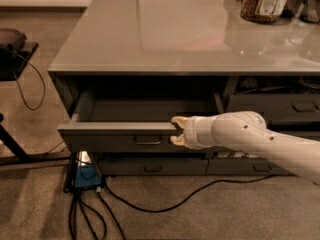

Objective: Open top drawer

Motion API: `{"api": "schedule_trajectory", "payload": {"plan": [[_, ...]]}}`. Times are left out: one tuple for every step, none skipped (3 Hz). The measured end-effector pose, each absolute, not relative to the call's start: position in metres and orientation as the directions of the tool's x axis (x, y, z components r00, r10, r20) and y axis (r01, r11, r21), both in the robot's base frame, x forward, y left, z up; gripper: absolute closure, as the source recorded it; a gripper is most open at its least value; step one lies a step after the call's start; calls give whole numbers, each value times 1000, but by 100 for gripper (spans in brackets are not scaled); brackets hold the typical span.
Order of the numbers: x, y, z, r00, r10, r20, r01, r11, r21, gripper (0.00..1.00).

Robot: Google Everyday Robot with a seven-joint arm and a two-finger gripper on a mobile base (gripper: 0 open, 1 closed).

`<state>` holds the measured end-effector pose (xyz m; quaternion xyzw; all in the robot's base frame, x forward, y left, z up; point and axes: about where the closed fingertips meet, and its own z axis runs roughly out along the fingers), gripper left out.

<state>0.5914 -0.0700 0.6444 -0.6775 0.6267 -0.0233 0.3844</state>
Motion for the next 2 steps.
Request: {"api": "schedule_trajectory", "payload": {"plan": [[591, -70, 644, 213, -867, -450, -831, 81, -550, 58], [591, -70, 644, 213, -867, -450, -831, 81, -550, 35]]}}
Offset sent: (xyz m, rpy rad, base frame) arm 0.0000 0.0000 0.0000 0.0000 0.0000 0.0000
